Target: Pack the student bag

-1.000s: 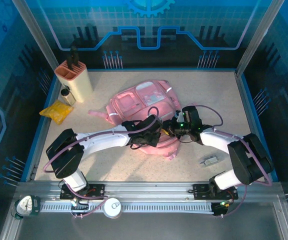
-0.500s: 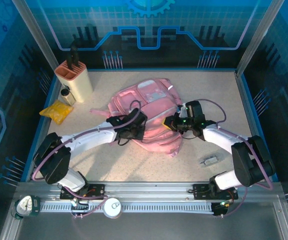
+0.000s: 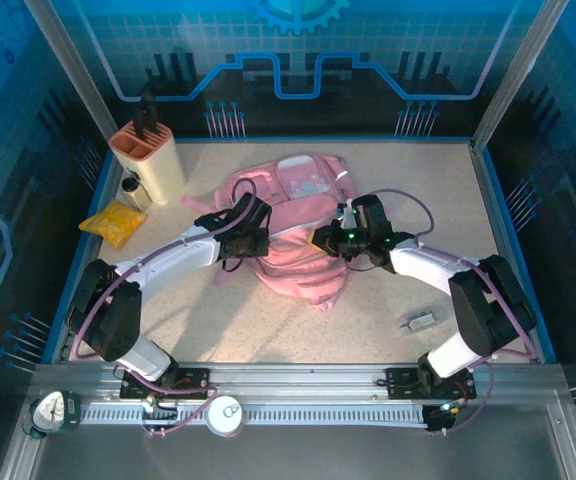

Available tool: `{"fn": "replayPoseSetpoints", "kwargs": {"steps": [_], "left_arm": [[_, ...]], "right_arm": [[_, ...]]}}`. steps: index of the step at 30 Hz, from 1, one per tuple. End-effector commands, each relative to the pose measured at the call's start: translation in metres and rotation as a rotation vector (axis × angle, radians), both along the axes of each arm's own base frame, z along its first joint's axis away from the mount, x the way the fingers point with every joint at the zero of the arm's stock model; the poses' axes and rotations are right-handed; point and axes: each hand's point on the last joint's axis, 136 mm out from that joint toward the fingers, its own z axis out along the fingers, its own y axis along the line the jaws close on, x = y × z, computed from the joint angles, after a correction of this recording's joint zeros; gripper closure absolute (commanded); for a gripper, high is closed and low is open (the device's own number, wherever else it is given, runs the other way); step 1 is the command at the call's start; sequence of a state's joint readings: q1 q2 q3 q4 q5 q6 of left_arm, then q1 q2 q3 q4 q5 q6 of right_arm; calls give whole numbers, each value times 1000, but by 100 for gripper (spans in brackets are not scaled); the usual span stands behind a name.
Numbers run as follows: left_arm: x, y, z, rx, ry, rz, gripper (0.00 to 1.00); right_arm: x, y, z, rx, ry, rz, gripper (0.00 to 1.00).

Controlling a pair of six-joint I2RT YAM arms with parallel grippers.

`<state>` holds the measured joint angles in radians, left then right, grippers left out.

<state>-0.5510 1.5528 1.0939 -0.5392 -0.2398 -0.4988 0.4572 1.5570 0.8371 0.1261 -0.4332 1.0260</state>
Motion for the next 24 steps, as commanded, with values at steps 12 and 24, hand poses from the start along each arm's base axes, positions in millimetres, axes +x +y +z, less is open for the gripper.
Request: {"fn": "replayPoseSetpoints", "kwargs": {"steps": [12, 24], "left_arm": [[-44, -22, 26, -143, -72, -28, 27], [-77, -101, 42, -324, -131, -238, 1]], "right_arm": [[-49, -81, 10, -437, -72, 15, 25], [-122, -188, -14, -768, 174, -251, 0]]}}
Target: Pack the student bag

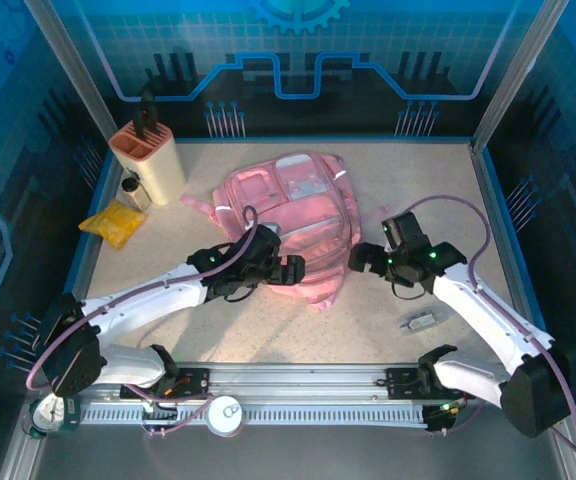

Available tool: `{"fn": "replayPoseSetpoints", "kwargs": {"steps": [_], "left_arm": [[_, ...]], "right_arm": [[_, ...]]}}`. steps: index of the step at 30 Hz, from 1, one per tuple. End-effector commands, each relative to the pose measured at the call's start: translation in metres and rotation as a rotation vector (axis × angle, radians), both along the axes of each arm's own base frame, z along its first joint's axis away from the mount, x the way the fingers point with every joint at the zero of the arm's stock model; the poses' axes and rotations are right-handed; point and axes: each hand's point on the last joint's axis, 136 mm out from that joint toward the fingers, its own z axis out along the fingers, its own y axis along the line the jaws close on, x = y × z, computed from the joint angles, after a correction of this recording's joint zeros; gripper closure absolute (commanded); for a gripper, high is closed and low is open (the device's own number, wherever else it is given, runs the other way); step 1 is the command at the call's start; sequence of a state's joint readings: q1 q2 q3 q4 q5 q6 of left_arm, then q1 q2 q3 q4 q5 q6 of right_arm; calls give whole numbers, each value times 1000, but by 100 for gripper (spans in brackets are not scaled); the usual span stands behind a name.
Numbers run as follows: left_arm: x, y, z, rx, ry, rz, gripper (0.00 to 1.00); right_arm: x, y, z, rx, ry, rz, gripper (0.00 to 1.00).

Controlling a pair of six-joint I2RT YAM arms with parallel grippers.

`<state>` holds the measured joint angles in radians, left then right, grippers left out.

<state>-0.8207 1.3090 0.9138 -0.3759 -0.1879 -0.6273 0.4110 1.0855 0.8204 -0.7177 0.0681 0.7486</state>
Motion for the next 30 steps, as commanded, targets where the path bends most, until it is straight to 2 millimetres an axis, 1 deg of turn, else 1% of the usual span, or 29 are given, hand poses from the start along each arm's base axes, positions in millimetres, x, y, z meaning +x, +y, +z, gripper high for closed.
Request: {"fn": "replayPoseSetpoints", "kwargs": {"steps": [1, 4, 6, 7, 9, 11, 14, 15, 16, 17, 19, 21, 25, 27, 30], "left_arm": [[-3, -28, 4, -79, -21, -64, 1], [-2, -39, -4, -67, -23, -87, 1], [-2, -49, -6, -82, -23, -118, 1], [-3, -54, -7, -88, -30, -133, 1], [-4, -59, -9, -86, -36, -166, 1], [-4, -60, -12, -73, -36, -178, 1], [-5, -61, -16, -62, -26, -187, 1], [-6, -61, -18, -59, -23, -194, 1], [-6, -61, -19, -56, -20, -197, 1], [-6, -62, -21, -51, -19, -204, 1], [-5, -60, -24, -30, -17, -207, 1], [-4, -56, -27, -4, -12, -194, 1], [-5, -54, -31, 3, -4, -187, 1], [-4, -51, -33, 8, -7, -165, 1], [-2, -47, -35, 19, -5, -139, 1]], "right_arm": [[-37, -46, -19, -150, 114, -156, 0], [-50, -79, -20, -273, 123, -258, 1], [-62, -103, -22, -353, 160, -351, 0], [-66, -110, -26, -363, 181, -379, 0], [-77, -118, -38, -349, 234, -453, 0], [-84, -117, -49, -312, 265, -500, 0], [-88, -119, -61, -299, 270, -548, 0], [-86, -119, -66, -285, 266, -550, 0], [-80, -116, -69, -262, 248, -539, 0], [-73, -111, -74, -229, 232, -529, 0], [-66, -104, -82, -173, 235, -529, 0], [-53, -93, -88, -122, 218, -486, 0], [-30, -74, -92, -49, 187, -396, 0], [-10, -59, -90, 0, 137, -337, 0], [9, -43, -92, 0, 143, -242, 0]]}}
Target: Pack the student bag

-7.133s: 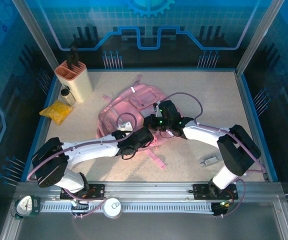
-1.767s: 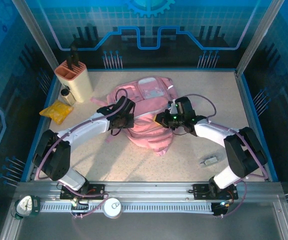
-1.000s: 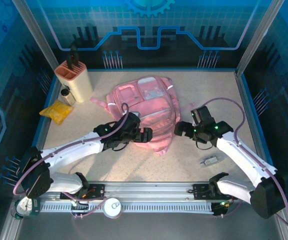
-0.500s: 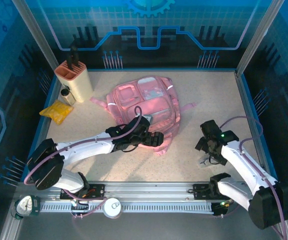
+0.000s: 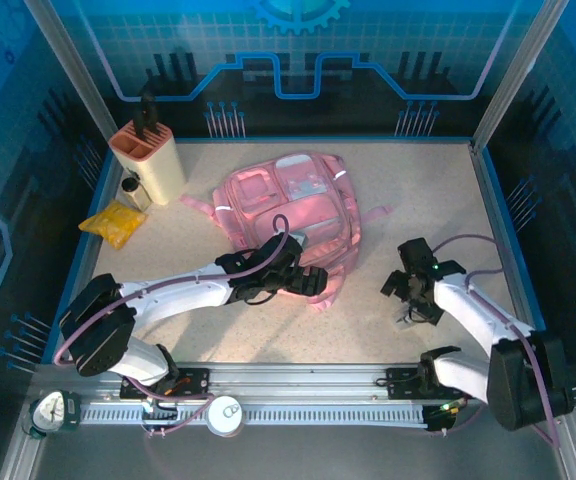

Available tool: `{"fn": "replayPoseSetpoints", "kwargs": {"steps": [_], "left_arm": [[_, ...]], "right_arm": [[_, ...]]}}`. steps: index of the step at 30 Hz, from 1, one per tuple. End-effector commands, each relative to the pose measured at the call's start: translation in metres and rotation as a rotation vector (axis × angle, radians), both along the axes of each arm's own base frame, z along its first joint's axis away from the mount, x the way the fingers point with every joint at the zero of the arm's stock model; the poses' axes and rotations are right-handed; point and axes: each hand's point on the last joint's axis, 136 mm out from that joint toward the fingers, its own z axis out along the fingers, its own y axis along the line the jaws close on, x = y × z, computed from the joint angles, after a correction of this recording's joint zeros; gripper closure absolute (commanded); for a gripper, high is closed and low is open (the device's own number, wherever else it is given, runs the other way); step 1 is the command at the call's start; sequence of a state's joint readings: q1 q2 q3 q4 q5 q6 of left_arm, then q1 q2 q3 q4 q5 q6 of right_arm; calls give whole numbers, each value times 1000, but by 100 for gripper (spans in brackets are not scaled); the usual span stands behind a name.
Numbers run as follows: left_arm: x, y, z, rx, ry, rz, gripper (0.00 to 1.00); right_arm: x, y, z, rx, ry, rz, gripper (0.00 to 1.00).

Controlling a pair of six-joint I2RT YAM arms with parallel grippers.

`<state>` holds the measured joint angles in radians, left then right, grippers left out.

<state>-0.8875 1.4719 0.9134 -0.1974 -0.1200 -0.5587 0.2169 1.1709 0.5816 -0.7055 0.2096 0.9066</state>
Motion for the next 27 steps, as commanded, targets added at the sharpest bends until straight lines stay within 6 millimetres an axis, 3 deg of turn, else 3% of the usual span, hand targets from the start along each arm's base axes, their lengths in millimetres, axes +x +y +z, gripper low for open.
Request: {"fn": "replayPoseSetpoints", "kwargs": {"steps": [1, 6, 10, 14, 16, 19, 24, 27], "left_arm": [[2, 6, -5, 32, -6, 28, 1], [7, 14, -1, 58, -8, 81, 1], [8, 18, 2, 60, -12, 99, 1], [10, 20, 7, 65, -18, 114, 1], [12, 20, 8, 65, -22, 121, 1], [16, 20, 8, 61, -15, 138, 1], [18, 19, 5, 29, 20, 149, 1], [18, 25, 8, 27, 20, 176, 1]], "right_arm": [[59, 51, 4, 175, -146, 177, 0], [87, 96, 17, 213, -157, 376, 0], [76, 81, 21, 126, -109, 374, 0], [50, 52, 23, 13, -23, 337, 0], [39, 46, 21, -15, 7, 326, 2], [34, 51, 16, -14, 10, 321, 5], [42, 77, 4, 60, -19, 359, 14], [41, 77, -3, 21, 0, 340, 15]]}}
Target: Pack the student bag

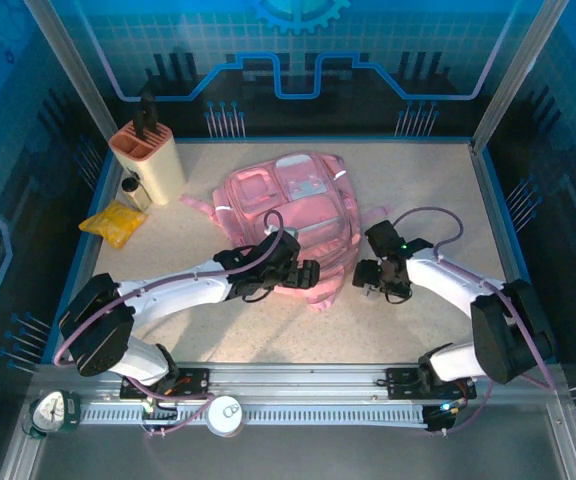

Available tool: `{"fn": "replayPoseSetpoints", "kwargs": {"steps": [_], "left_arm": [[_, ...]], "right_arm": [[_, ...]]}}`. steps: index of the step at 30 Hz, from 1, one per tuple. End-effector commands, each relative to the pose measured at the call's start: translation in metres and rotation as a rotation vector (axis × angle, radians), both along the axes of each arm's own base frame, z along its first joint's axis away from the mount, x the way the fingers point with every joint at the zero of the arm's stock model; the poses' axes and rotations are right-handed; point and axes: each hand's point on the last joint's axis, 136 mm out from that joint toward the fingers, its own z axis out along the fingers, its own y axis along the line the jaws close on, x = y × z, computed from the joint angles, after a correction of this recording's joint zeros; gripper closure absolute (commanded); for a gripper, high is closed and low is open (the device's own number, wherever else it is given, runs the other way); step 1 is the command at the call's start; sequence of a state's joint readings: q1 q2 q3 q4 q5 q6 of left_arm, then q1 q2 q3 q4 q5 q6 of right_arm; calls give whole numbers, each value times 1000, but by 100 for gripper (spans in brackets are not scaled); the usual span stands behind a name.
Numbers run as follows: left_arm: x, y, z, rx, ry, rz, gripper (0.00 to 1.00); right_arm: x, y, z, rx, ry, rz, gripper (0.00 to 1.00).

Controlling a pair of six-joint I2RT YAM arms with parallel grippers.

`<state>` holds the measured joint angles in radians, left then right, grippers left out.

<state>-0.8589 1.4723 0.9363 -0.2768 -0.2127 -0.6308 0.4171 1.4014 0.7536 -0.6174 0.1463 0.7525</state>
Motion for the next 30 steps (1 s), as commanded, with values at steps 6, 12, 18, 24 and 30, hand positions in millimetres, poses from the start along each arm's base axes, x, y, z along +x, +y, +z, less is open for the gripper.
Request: {"fn": "replayPoseSetpoints", "kwargs": {"steps": [6, 12, 18, 24, 30], "left_arm": [[3, 20, 11, -9, 13, 74, 1], [-2, 33, 15, -9, 7, 89, 1], [-4, 36, 18, -15, 7, 84, 1], [-5, 43, 19, -2, 8, 82, 1], [13, 53, 40, 72, -80, 31, 1]], "right_arm": [[6, 15, -22, 19, -3, -20, 25], [0, 11, -22, -12, 1, 8, 36], [-6, 1, -18, -40, 1, -12, 48], [-6, 2, -16, -7, -10, -15, 54], [-1, -2, 15, -6, -90, 19, 56]]}}
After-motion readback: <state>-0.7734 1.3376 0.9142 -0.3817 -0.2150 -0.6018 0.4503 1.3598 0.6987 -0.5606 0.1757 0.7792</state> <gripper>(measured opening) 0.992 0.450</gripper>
